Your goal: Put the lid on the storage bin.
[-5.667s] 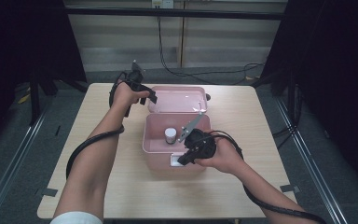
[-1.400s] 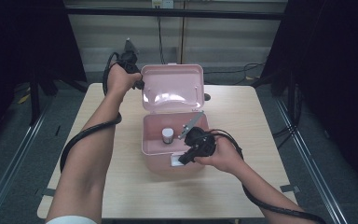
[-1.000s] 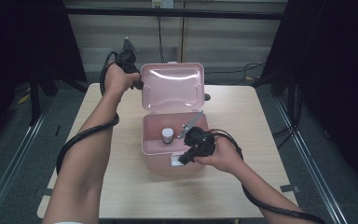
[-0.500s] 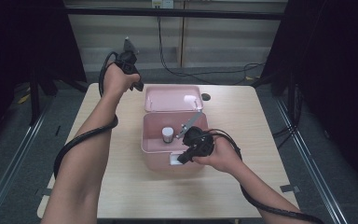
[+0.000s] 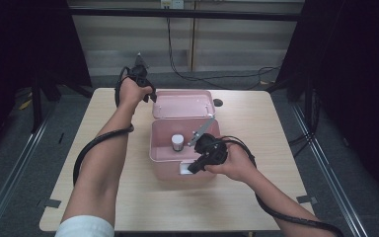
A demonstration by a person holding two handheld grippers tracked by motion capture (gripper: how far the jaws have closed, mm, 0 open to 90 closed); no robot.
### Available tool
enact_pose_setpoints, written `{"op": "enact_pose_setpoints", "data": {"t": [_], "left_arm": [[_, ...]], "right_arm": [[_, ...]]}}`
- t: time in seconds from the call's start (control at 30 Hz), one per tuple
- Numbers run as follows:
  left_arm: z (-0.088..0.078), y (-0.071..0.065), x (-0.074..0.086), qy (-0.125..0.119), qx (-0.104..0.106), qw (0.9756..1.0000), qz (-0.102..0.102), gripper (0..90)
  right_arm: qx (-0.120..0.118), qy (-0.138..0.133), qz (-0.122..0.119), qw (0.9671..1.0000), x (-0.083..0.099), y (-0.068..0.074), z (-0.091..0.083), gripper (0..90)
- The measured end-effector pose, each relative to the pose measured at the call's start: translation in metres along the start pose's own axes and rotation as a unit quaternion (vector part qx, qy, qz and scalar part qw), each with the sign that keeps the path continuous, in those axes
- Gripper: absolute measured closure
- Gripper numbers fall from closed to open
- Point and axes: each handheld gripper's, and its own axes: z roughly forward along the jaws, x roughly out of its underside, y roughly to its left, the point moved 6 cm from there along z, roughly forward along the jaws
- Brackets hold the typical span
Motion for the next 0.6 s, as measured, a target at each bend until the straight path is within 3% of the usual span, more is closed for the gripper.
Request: {"op": "enact_pose_setpoints", "data": {"t": [0.4, 0.6], "left_arm": [[0.039, 0.003, -0.008, 0.033, -0.002, 0.9993, -0.016, 72.4], [0.033, 0.004, -0.010, 0.039, 0.001, 0.9988, -0.031, 81.1]], "right_arm": [[-0.014, -0.004, -0.002, 0.9999, 0.000, -0.002, 0.000, 90.0], [-0.013, -0.003, -0.003, 0.9999, 0.000, -0.002, 0.000, 90.0]]}}
